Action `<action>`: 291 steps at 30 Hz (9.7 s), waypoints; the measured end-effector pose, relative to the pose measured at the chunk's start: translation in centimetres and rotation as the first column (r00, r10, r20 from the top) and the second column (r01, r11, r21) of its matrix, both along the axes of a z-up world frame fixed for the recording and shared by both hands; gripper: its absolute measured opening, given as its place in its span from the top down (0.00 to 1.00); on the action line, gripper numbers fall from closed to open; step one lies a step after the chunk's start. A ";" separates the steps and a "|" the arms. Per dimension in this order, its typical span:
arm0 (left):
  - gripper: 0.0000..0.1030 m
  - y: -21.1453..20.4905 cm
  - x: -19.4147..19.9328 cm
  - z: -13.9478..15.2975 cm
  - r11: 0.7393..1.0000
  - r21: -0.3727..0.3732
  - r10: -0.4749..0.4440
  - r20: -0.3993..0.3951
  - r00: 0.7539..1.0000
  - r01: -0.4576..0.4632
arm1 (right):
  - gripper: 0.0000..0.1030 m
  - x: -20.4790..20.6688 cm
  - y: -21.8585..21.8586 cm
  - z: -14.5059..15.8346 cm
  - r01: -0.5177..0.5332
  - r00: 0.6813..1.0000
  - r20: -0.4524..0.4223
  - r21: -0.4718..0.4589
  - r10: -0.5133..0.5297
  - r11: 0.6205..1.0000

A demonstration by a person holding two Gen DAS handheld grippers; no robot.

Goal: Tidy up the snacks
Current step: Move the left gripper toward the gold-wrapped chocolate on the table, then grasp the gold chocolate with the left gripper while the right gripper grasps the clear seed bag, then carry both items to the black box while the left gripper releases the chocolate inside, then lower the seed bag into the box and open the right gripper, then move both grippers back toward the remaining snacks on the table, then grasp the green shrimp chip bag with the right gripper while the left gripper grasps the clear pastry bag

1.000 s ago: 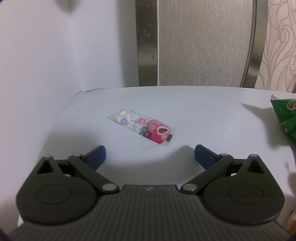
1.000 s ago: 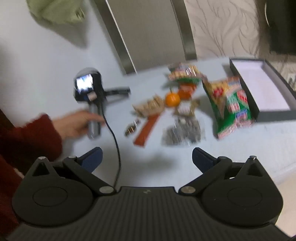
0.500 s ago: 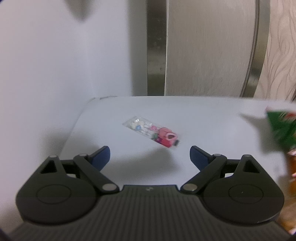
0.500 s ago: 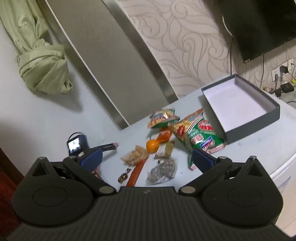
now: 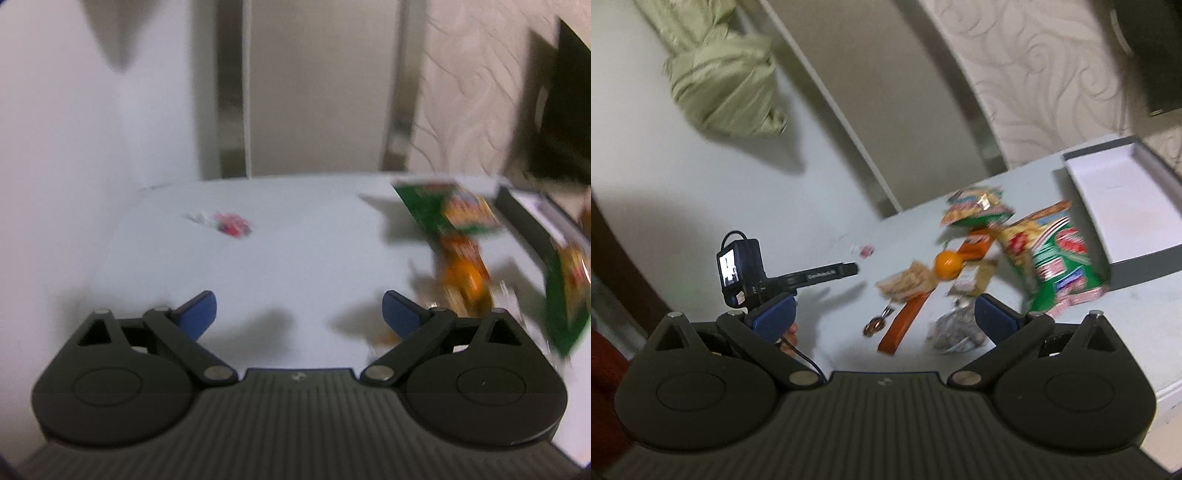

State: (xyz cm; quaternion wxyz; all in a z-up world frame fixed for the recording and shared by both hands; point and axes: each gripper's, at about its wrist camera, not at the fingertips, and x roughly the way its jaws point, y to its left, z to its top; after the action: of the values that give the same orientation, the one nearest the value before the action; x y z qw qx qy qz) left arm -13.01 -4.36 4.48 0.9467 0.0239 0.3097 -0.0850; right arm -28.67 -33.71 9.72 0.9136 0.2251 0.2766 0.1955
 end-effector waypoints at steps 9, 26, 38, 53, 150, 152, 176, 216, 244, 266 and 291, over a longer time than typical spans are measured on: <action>0.05 -1.6 -2.8 -1.9 0.995 0.095 -0.014 -0.054 0.998 0.019 | 0.00 1.0 2.6 -0.3 -0.077 0.997 -0.015 -0.040 0.076 0.996; 0.05 -3.3 -3.6 -1.6 0.992 0.113 -0.052 -0.007 0.999 0.052 | 0.00 -0.1 4.1 0.0 -0.055 0.997 0.030 -0.257 0.064 0.965; 0.06 -2.3 -5.0 -1.4 0.996 0.080 -0.034 0.040 0.999 0.031 | 0.00 0.0 4.1 -1.3 0.008 1.000 0.007 -0.218 -0.007 0.976; 0.31 -3.4 -4.2 -3.3 0.993 0.025 -0.117 -0.021 0.993 0.117 | 0.04 1.5 4.8 -2.6 -0.068 0.998 -0.038 -0.326 0.059 0.943; 0.75 -30.3 6.2 3.8 0.882 -0.019 -0.467 0.099 0.879 0.471 | 0.29 14.5 -15.7 -5.3 0.346 0.926 -0.002 -0.390 -0.377 0.853; 0.75 -31.8 6.7 3.2 0.876 -0.014 -0.479 0.086 0.873 0.482 | 0.29 15.1 -16.9 -6.0 0.356 0.919 -0.018 -0.396 -0.395 0.846; 0.27 -35.3 6.8 1.7 0.877 0.006 -0.479 0.092 0.873 0.481 | 0.18 17.5 -20.9 -10.1 0.371 0.885 -0.094 -0.451 -0.457 0.812; 0.27 -13.3 -5.4 1.6 0.937 0.014 -0.346 0.159 0.925 0.348 | 0.17 7.0 -5.4 -4.8 0.213 0.973 0.008 -0.420 -0.231 0.882; 0.27 -7.2 0.1 -2.9 0.977 -0.015 -0.213 0.061 0.975 0.214 | 0.09 12.1 -3.5 -6.6 0.154 0.980 -0.033 -0.486 -0.194 0.860; 0.28 -7.8 -0.1 -3.0 0.962 -0.013 -0.272 0.035 0.962 0.272 | 0.35 15.6 -3.2 -9.2 0.100 0.977 -0.118 -0.479 -0.177 0.872; 0.55 -6.9 0.6 -3.5 0.975 -0.061 -0.216 -0.007 0.976 0.215 | 0.36 11.8 -2.8 -8.4 0.133 0.976 -0.098 -0.444 -0.196 0.886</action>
State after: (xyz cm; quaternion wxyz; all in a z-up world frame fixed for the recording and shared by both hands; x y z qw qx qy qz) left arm -12.42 -11.27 1.02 0.9302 0.0282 0.3088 -0.1965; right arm -16.83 -36.47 1.35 0.9323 0.0516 0.3564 0.0344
